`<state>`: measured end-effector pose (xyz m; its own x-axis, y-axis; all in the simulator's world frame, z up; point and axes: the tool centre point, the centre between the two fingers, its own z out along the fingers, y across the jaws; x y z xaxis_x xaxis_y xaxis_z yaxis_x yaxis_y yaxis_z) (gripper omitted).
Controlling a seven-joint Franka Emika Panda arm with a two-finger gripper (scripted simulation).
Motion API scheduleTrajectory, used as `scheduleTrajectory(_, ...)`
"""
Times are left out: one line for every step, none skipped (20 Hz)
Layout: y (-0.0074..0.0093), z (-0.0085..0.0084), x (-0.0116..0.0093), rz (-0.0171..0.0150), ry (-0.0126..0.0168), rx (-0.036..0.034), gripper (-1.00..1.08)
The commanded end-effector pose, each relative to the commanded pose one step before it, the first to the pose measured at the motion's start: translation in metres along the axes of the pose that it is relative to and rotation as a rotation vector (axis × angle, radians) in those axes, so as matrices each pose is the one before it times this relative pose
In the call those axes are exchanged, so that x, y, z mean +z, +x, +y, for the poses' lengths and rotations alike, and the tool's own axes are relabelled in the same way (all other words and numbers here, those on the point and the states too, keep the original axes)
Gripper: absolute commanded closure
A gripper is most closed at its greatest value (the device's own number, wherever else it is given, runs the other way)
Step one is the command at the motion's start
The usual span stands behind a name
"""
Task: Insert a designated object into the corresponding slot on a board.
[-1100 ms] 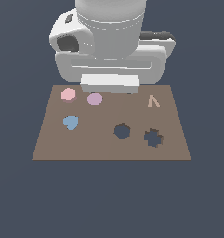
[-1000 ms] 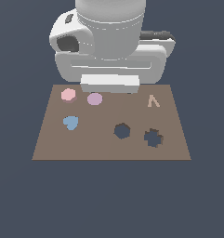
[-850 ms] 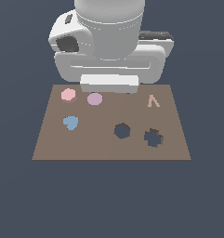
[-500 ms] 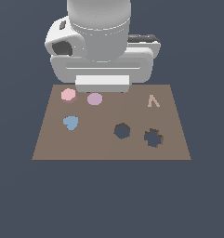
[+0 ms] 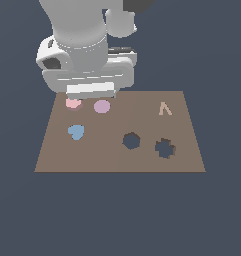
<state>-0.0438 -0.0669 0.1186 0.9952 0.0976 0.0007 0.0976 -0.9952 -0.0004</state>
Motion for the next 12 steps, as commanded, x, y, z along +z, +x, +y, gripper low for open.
scheduleTrajectory(-0.01192,0.01637,0.01292,-0.00036,-0.0002,-0.03156,-0.92)
scheduleTrajectory(-0.00444,0.00634,0.00505,-0.00004,-0.00004,-0.01259,-0.92)
scheduleTrajectory(-0.00428,0.0062,0.00492,-0.00003,-0.00003,-0.01224,-0.92)
scheduleTrajectory(-0.00405,0.00593,0.00471,-0.00003,-0.00003,-0.01168,-0.92)
scheduleTrajectory(-0.00381,0.00561,0.00445,-0.00003,-0.00002,-0.01098,-0.92)
scheduleTrajectory(-0.00357,0.00528,0.00419,-0.00002,-0.00001,-0.01033,-0.92)
scheduleTrajectory(-0.00333,0.00496,0.00394,-0.00002,0.0,-0.00972,-0.92)
scheduleTrajectory(-0.00307,0.00469,0.00369,-0.00001,0.0,-0.00906,-0.92)
scheduleTrajectory(-0.0028,0.0044,0.00345,-0.00001,0.0,-0.00846,-0.92)
scheduleTrajectory(-0.00255,0.00412,0.0032,-0.00001,0.0,-0.00781,-0.92)
scheduleTrajectory(-0.00232,0.00383,0.00297,-0.00001,0.0,-0.00724,-0.92)
scheduleTrajectory(-0.00211,0.00353,0.00273,-0.00001,0.00001,-0.00666,-0.92)
